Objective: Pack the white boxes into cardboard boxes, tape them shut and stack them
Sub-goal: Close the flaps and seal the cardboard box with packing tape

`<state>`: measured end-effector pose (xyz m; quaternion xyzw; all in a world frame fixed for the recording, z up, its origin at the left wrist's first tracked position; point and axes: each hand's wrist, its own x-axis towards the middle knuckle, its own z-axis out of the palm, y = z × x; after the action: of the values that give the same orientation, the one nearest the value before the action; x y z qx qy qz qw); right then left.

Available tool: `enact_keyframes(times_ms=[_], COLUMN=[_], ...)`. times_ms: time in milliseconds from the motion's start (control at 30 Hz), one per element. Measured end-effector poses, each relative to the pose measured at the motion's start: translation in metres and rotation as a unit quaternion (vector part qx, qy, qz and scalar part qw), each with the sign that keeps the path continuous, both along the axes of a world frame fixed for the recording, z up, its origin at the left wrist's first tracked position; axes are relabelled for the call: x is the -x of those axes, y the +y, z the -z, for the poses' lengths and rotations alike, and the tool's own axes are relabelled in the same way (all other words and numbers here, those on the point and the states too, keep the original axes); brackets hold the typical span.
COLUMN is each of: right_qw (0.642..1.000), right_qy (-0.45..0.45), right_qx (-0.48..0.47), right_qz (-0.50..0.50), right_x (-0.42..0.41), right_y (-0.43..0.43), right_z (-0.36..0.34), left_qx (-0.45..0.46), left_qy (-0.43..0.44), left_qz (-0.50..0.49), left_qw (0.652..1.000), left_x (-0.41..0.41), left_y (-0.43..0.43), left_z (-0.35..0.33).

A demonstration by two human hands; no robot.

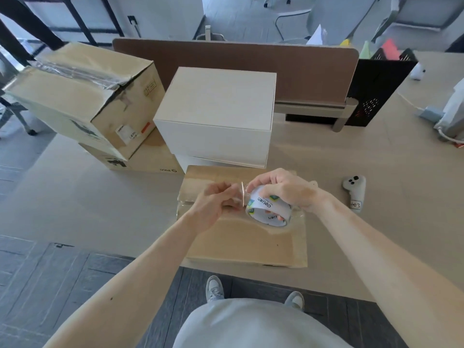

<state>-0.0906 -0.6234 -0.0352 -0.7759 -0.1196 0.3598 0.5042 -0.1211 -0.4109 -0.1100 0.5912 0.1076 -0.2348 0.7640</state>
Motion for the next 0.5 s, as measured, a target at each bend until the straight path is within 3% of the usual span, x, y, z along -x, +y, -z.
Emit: enact_keyframes(times_ms=[100, 267, 500], right_qw=[0.998, 0.988, 0.961], right_qy=[-0.016, -0.041, -0.152], right_qx=[0.054, 0.147, 0.222], right_qz=[-0.006, -0.026, 0.061], right_x=[0.0, 0.001, -0.005], right_y=[0.018, 0.05, 0.091], right_z=[0.002, 0.01, 0.024], left_qx=[-0.054, -0.146, -0.219], left_qy=[-0.013, -0.027, -0.016], left_qz=[-0.054, -0.045, -0.071], left_qw=[0.997, 0.988, 0.973], left_x=[-0.001, -0.008, -0.009], left_y=[0.027, 0.068, 0.111], left_z=[0.0, -0.006, -0.001])
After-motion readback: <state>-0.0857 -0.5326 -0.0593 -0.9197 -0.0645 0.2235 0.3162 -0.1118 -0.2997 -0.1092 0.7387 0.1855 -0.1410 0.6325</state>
